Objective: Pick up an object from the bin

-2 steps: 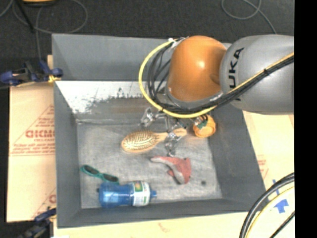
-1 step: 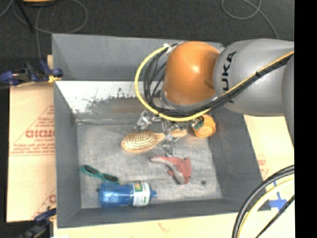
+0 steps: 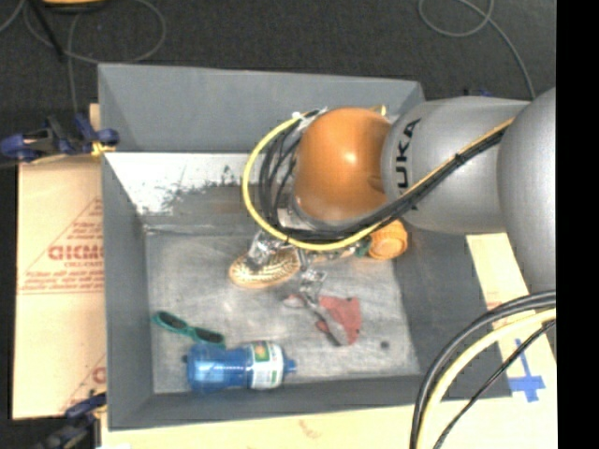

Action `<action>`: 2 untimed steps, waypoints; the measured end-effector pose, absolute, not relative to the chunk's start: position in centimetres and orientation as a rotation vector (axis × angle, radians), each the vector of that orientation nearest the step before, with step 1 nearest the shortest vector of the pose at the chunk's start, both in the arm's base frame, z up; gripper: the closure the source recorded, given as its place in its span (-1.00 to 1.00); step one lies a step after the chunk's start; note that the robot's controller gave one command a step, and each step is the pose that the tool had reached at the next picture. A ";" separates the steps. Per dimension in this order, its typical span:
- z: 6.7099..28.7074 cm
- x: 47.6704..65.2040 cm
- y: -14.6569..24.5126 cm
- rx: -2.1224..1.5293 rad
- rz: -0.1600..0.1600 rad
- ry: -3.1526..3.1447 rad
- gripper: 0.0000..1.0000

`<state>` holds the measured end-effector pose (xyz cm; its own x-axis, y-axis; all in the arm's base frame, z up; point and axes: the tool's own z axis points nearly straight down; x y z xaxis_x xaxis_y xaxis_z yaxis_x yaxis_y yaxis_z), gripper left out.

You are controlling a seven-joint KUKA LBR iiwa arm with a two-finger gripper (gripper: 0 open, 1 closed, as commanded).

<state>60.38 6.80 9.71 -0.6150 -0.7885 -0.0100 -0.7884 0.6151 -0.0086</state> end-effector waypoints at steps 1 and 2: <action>9.9 60.7 7.2 -1.399 -0.002 2.787 1.00; 9.9 60.7 7.2 -1.398 -0.001 2.788 1.00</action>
Offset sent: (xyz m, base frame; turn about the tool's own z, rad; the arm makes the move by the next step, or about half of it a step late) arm 0.0000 0.0000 0.0000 0.0000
